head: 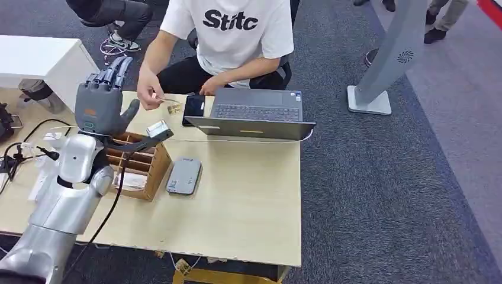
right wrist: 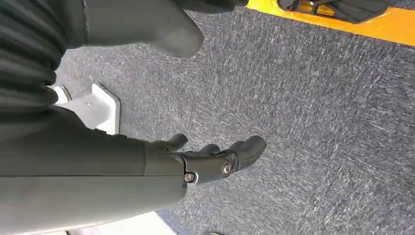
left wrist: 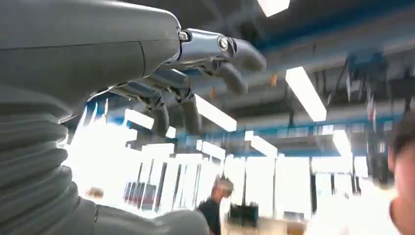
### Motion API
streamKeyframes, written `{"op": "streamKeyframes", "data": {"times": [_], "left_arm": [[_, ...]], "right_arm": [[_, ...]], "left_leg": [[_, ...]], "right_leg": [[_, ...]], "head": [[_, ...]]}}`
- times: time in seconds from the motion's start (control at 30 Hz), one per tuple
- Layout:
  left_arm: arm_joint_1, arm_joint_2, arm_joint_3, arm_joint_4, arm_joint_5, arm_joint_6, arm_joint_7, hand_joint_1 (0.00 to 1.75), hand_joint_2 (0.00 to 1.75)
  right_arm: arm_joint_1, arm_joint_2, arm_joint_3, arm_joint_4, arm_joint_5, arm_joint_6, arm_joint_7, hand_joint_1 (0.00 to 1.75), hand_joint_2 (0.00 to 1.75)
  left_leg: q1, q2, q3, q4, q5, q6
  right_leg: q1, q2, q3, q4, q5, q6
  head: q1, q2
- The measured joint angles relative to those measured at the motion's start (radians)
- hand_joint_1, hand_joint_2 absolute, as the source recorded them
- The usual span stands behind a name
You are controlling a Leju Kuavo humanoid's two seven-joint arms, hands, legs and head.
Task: Pass the card to the sensor for recognition and then transmit it.
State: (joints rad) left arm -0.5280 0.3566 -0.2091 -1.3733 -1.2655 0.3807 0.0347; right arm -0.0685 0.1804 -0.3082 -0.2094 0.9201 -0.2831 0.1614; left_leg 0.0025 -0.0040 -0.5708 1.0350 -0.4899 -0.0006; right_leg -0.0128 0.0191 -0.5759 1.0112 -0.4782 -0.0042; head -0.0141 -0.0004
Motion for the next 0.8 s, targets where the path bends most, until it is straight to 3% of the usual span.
{"op": "streamKeyframes", "data": {"times": [0.2, 0.27, 0.4, 0.53, 0.8], "left_arm": [[0.043, -0.033, -0.006, -0.060, 0.177, -0.269, 0.005, 0.00, 1.75], [0.075, -0.032, -0.010, -0.095, 0.237, -0.329, 0.006, 0.00, 1.75], [0.147, 0.014, -0.011, -0.160, 0.427, -0.465, -0.020, 0.00, 1.75], [0.248, 0.096, -0.008, -0.232, 0.506, -0.487, -0.036, 0.00, 1.75], [0.444, 0.249, 0.070, -0.372, 0.507, -0.512, -0.011, 0.00, 1.75]], "right_arm": [[0.007, 0.003, -0.024, 0.000, -0.017, -0.011, -0.010, 0.00, 1.75], [0.011, 0.003, -0.034, 0.000, -0.019, -0.013, -0.014, 0.00, 1.75], [0.017, 0.003, -0.054, 0.000, -0.030, -0.013, -0.016, 0.00, 1.75], [0.023, 0.003, -0.074, 0.001, -0.033, -0.013, -0.016, 0.00, 1.75], [0.029, 0.003, -0.101, 0.001, -0.033, -0.013, -0.009, 0.00, 1.75]], "left_leg": [[0.000, 0.000, 0.000, 0.000, 0.000, 0.000], [0.000, 0.001, 0.000, 0.000, 0.000, 0.000], [0.000, 0.002, -0.001, -0.001, 0.000, 0.000], [0.001, 0.003, -0.001, -0.001, -0.001, 0.000], [0.001, 0.002, -0.002, -0.001, 0.000, -0.001]], "right_leg": [[0.000, 0.001, 0.000, 0.000, 0.000, 0.000], [0.000, 0.001, 0.000, 0.000, 0.000, 0.000], [0.000, 0.002, -0.001, 0.000, 0.000, 0.000], [0.000, 0.002, -0.002, 0.000, -0.001, -0.001], [0.000, 0.002, -0.002, 0.000, -0.001, -0.001]], "head": [[0.000, 0.000], [0.000, 0.000], [0.000, 0.000], [0.000, 0.000], [0.000, 0.000]]}}
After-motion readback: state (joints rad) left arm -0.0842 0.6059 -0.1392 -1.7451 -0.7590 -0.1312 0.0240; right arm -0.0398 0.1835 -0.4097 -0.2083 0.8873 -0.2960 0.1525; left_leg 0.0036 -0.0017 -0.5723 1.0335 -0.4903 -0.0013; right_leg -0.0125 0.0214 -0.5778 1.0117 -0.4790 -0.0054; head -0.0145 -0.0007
